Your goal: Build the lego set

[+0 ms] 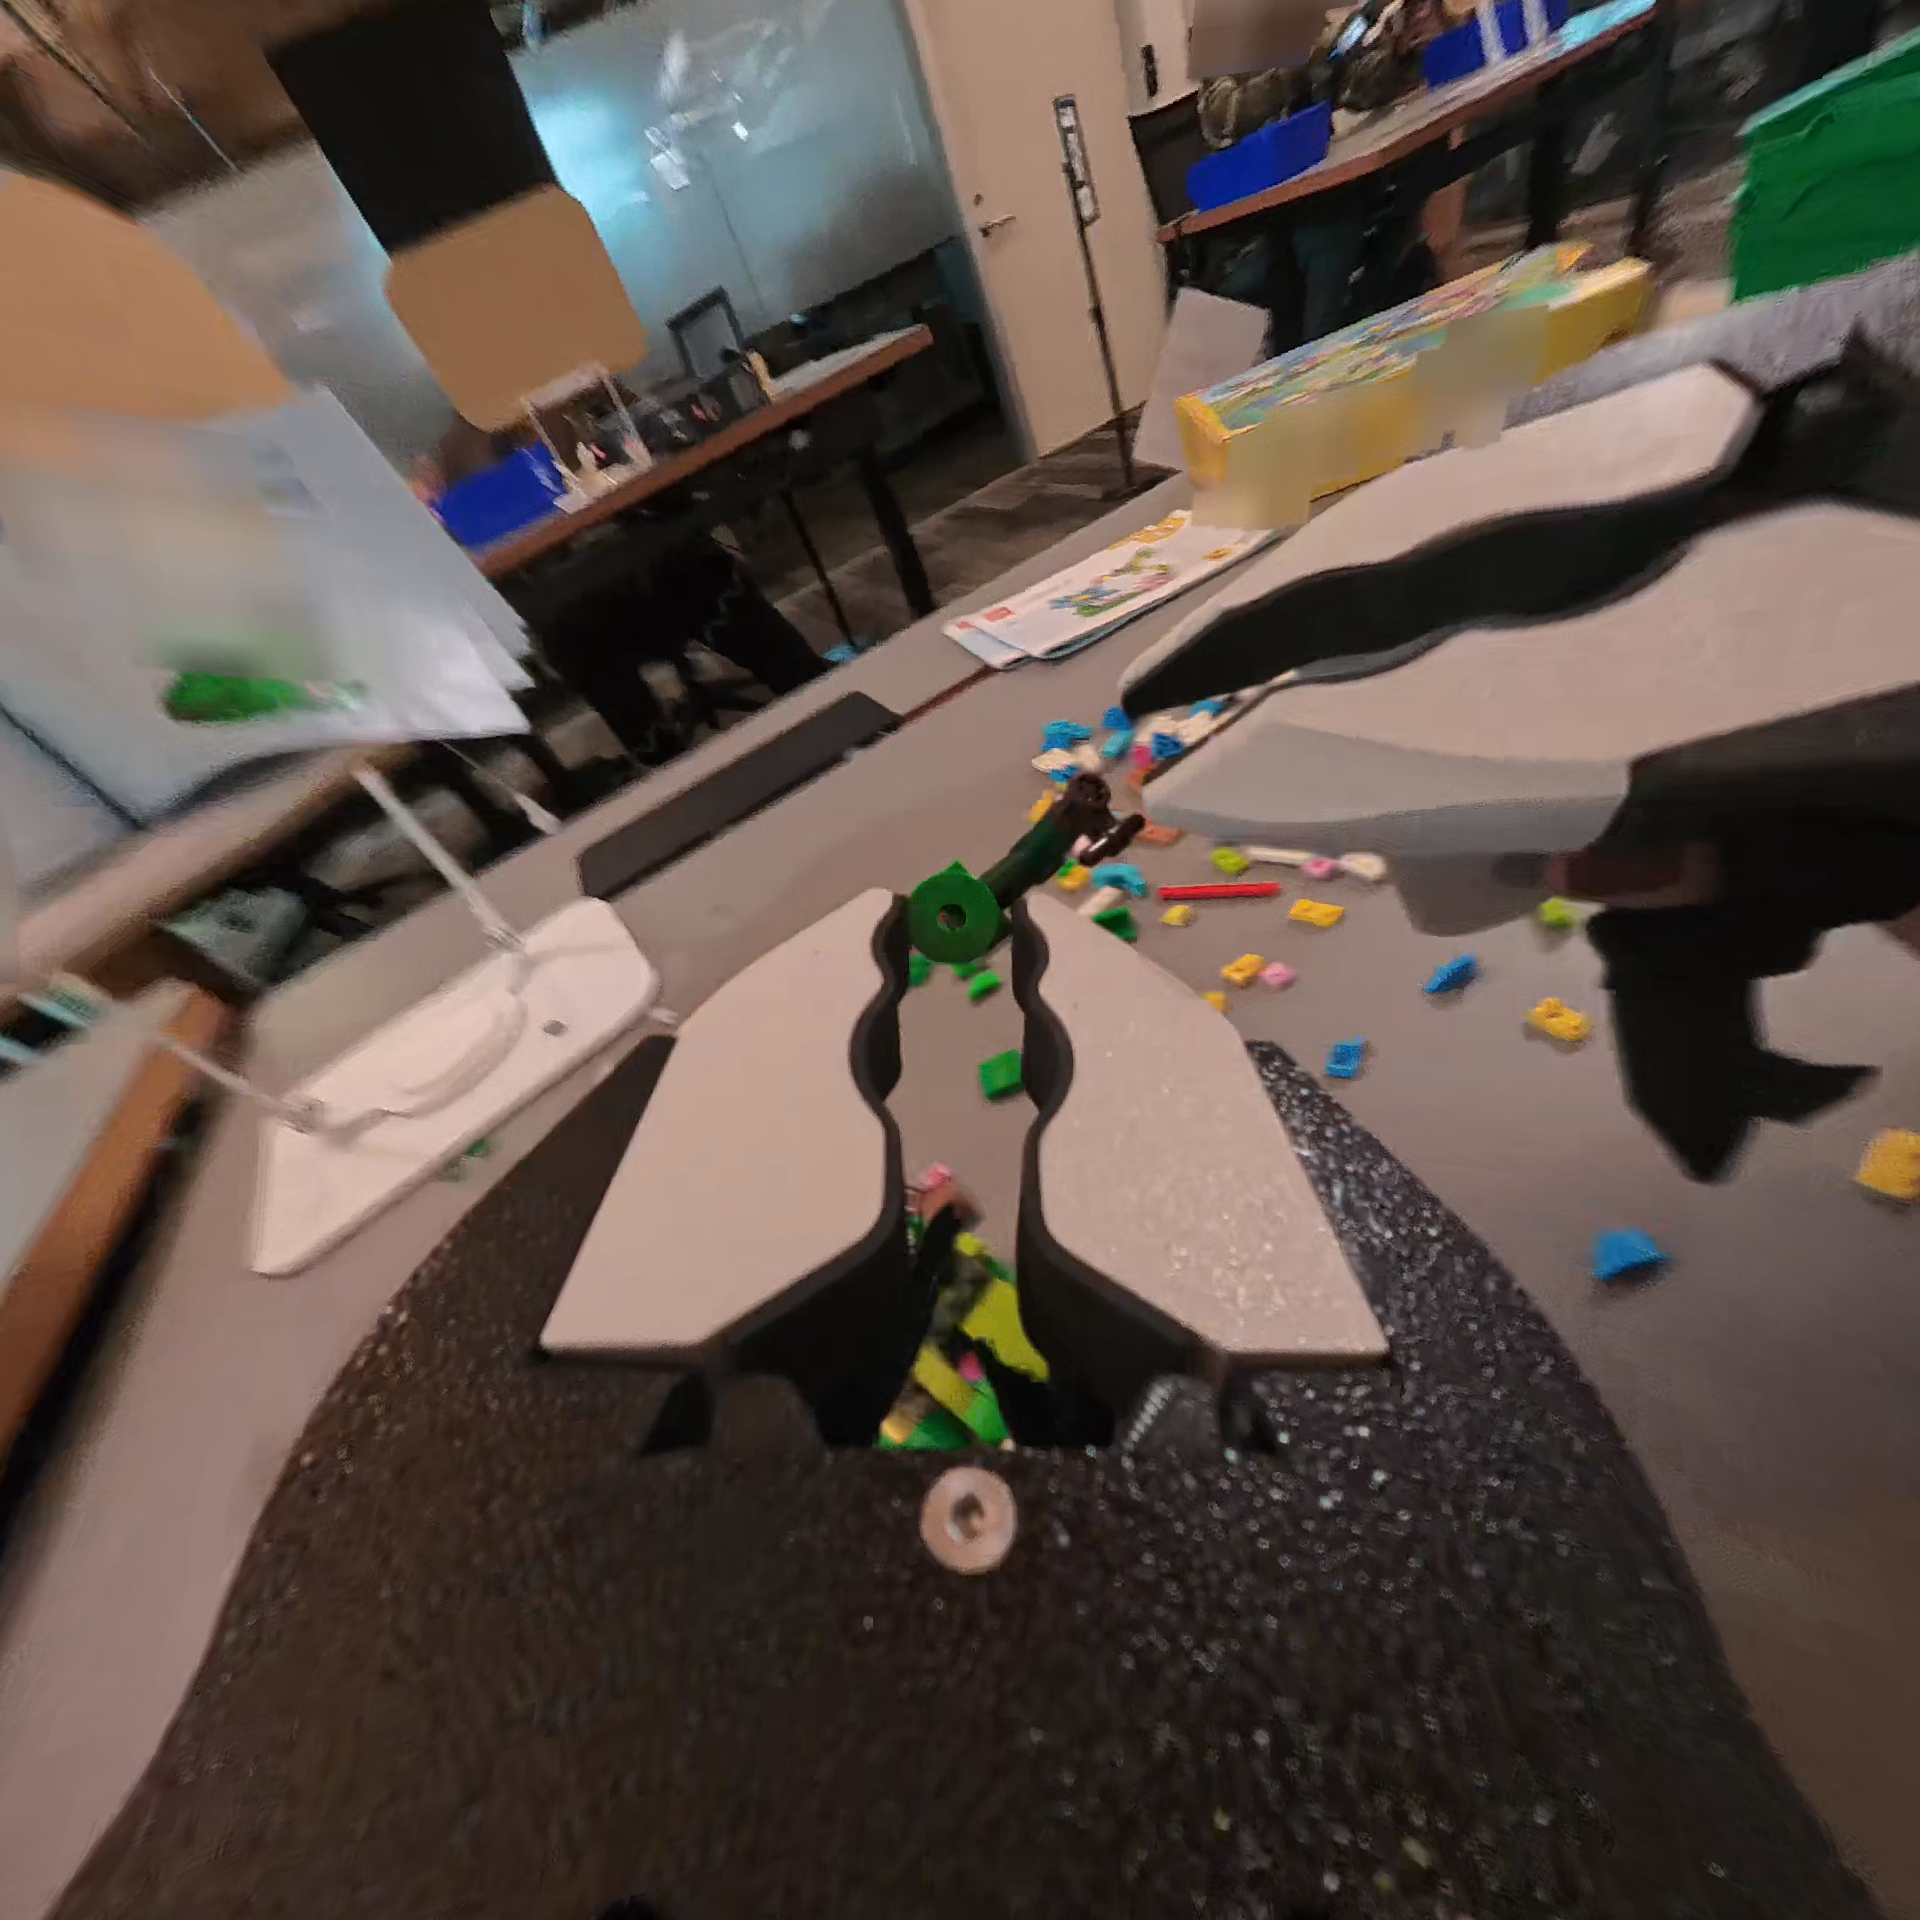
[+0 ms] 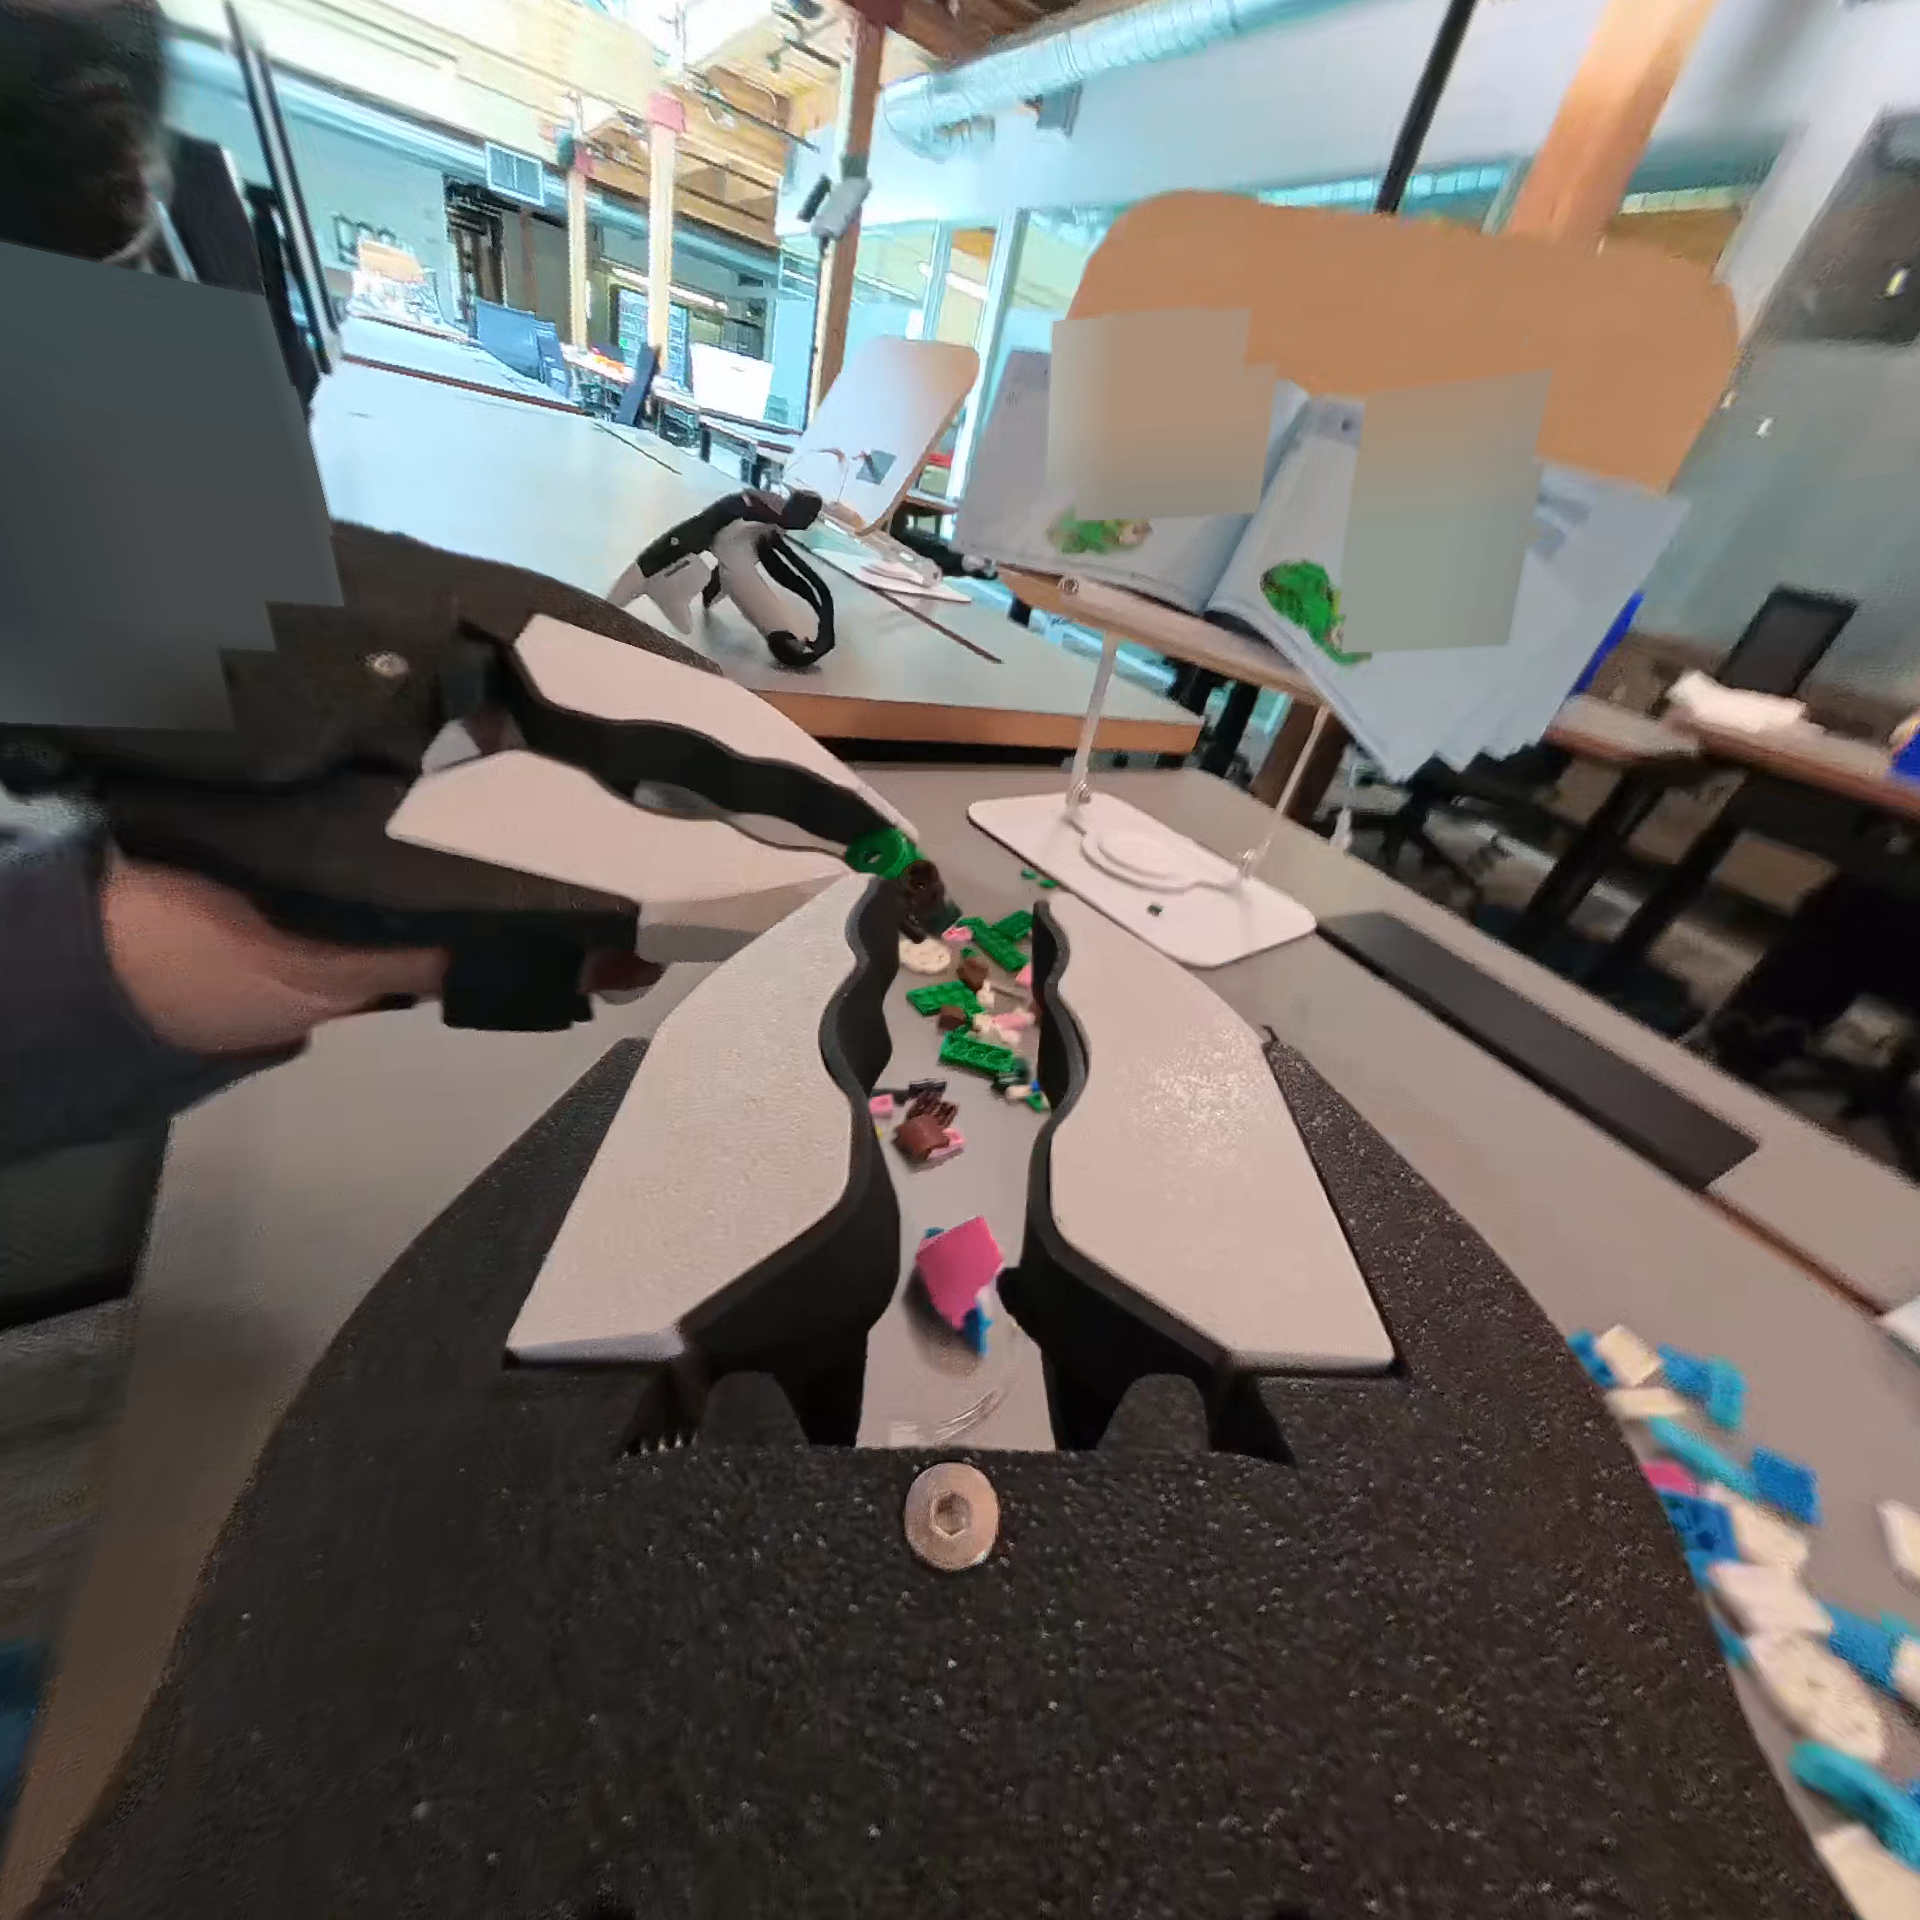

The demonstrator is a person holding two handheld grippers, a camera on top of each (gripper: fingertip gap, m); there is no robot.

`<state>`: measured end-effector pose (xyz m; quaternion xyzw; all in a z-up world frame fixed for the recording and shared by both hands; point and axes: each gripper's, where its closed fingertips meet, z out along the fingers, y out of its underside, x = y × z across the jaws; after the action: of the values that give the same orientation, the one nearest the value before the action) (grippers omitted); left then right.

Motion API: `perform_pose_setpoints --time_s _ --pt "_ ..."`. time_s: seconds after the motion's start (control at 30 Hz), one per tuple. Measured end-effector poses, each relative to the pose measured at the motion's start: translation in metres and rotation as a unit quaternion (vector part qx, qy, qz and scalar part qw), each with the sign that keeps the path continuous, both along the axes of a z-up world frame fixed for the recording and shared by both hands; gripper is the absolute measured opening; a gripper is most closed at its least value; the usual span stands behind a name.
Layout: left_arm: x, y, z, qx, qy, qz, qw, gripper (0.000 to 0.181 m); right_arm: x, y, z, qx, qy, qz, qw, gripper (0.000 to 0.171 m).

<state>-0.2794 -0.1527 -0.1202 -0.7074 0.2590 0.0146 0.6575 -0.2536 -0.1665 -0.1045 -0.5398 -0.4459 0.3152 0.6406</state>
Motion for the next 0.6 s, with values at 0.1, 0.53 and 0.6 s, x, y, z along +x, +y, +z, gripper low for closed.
perform_pose_setpoints --time_s 0.1,0.53,0.6 --pt "0.008 0.001 0.007 0.080 0.113 0.036 0.990 0.018 0.004 0.001 -0.003 -0.073 0.029 0.004 0.997 0.022" --pt "0.032 -0.003 0.010 0.235 0.294 0.075 0.924 0.017 0.016 0.006 -0.019 -0.193 0.058 0.020 0.979 0.007" --pt "0.035 -0.003 0.010 0.239 0.298 0.073 0.921 0.017 0.017 0.007 -0.020 -0.195 0.057 0.018 0.979 0.007"
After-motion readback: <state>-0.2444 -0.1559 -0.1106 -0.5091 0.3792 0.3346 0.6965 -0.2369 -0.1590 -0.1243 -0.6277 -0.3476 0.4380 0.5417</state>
